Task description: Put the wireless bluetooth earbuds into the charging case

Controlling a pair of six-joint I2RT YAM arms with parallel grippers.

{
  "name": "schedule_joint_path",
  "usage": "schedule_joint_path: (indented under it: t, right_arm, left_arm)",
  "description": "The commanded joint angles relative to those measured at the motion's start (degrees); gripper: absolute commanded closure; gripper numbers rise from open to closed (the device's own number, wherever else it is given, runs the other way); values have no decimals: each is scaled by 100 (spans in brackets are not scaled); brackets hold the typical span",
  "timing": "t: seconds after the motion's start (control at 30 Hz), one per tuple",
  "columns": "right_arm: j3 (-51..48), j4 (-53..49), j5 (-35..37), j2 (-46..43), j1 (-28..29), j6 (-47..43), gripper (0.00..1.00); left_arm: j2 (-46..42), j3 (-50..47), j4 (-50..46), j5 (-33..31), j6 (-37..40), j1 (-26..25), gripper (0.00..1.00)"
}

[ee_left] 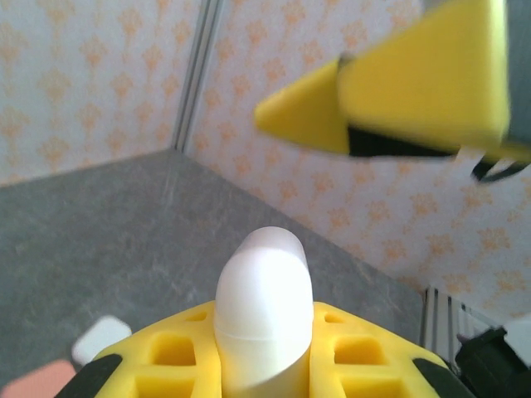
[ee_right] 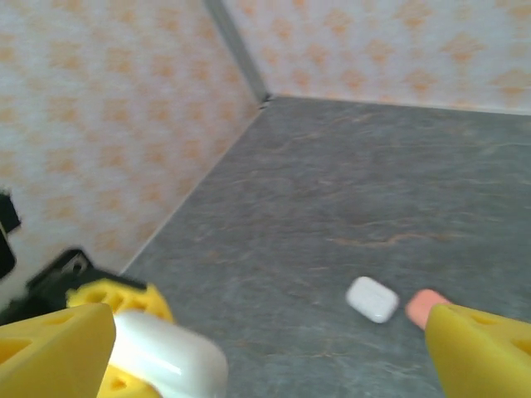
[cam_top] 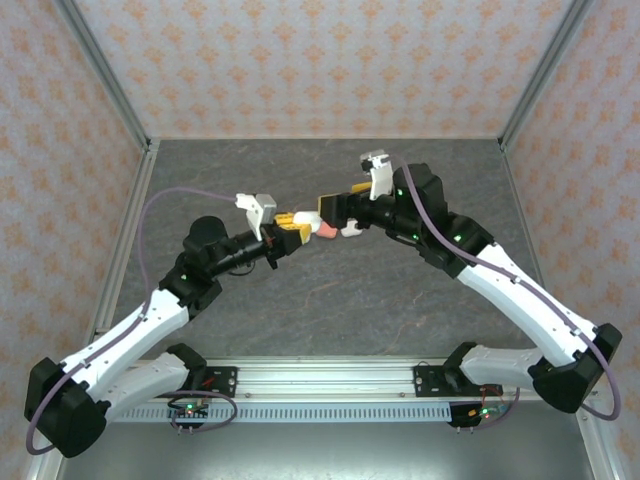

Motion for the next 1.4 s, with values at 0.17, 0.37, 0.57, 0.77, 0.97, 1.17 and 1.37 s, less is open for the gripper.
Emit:
schedule_joint_path:
  t: [0.17, 0.37, 0.57, 0.77, 0.97, 1.17, 1.37]
  right_arm:
    - [193, -673, 1570, -259, -115, -11, 1]
    - [100, -689, 1602, -260, -157, 77, 1]
    - [128, -860, 1708, -313, -170, 30, 1]
    - [132, -966, 1808, -366, -174, -87, 1]
    - [97, -988, 1871, -366, -187, -133, 1]
    - [96, -1042, 1924, -366, -203, -198, 1]
    - [157, -1234, 2071, -348, -214, -374, 1]
  left_arm:
    - [408, -614, -248, -500, -643, -210, 100]
    - [1465, -337, -482, -555, -840, -320, 100]
    - [2741, 267, -635, -618, -929, -528, 100]
    - [3507, 609, -870, -836, -1029, -565, 100]
    - [3990, 737, -1015, -934, -1061, -565, 89]
    - [4181, 783, -1069, -1029, -1087, -565, 75]
    - [3993, 806, -1333, -1315, -944, -564, 56]
